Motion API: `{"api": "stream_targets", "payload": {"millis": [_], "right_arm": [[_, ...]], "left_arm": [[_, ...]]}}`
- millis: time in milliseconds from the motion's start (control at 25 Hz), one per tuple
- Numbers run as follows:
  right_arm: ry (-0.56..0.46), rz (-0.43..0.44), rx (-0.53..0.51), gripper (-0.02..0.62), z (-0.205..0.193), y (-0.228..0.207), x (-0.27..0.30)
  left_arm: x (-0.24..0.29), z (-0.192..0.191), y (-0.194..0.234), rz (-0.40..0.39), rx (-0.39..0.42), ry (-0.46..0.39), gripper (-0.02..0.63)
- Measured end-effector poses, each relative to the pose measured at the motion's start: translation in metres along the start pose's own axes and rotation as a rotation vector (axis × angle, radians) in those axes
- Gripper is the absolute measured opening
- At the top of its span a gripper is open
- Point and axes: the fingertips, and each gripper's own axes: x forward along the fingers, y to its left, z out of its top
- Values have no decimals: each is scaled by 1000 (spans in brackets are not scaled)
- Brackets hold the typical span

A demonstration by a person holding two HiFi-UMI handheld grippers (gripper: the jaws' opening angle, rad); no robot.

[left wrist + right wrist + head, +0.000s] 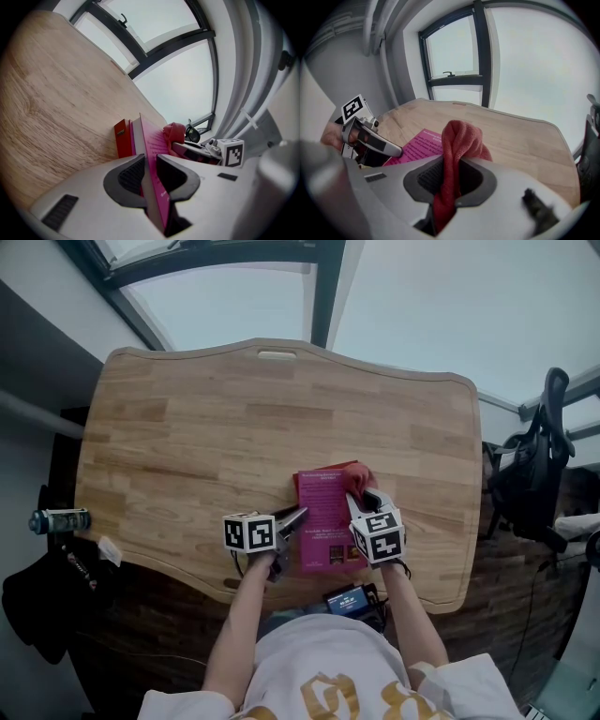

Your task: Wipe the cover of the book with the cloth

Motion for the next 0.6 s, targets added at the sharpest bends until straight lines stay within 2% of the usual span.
{"api": "stream_targets", "payload": {"millis": [600], "right_arm": [[-6,78,-57,69,10,23,11]], "left_arm": [[1,0,0,11,6,-3,84]]}}
